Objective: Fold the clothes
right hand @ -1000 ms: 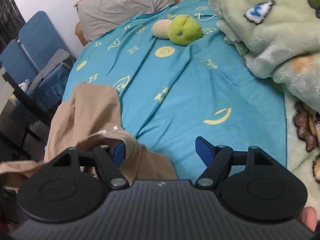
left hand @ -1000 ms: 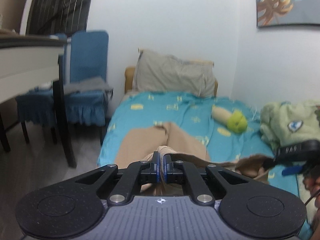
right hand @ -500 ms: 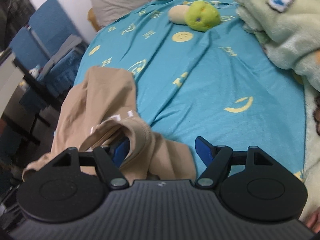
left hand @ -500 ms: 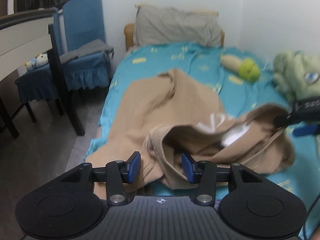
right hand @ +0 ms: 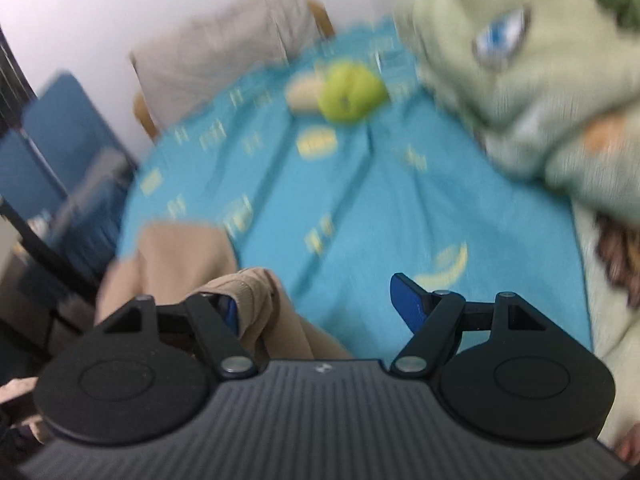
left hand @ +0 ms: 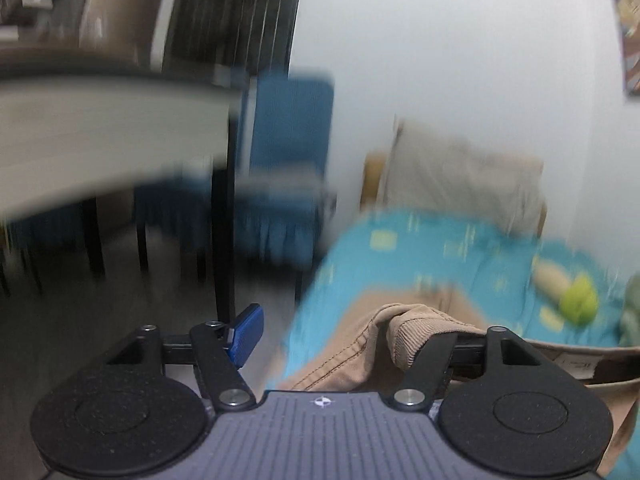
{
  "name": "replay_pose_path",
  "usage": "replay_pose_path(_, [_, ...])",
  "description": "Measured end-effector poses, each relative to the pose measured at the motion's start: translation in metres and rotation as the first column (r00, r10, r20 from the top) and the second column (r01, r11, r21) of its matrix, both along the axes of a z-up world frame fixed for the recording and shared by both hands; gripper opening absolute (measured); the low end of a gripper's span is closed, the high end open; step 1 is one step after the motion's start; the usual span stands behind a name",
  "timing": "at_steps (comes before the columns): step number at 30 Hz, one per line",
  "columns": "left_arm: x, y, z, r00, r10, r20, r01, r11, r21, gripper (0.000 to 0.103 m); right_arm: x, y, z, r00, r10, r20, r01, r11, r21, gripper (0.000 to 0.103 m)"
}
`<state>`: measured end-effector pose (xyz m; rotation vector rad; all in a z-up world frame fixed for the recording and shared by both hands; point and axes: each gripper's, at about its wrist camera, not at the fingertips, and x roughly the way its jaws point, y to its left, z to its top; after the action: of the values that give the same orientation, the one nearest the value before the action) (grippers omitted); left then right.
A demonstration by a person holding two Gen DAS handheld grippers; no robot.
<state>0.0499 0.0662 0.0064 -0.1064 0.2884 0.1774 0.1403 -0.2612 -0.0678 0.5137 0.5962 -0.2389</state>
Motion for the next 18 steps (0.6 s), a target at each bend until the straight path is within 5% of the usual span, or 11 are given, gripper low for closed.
replay_pose_path(4, [-0.025,-0.002,0.067,0.986,0.01,0.168,0.0,0.998,-0.062,0.071,-0.024,0.006,0.073,0.974,0.002,0.228,0.016,0.997,-0.074,0.074])
replay_pose_path(9, [-0.054,-0.004,0.163,0.943,0.019,0.333,0.017,0.994,-0.106,0.071,-0.061,0.019,0.176,0.891,0.03,0.452,0.055,0.983,-0.173,0.074])
replay_pose_path(18, [-0.115,-0.01,0.331,0.859,-0.021,0.511,0.062,0.996,-0.062,0.071,-0.143,0.016,0.354,0.75,0.086,0.656,0.071,0.975,-0.209,0.075])
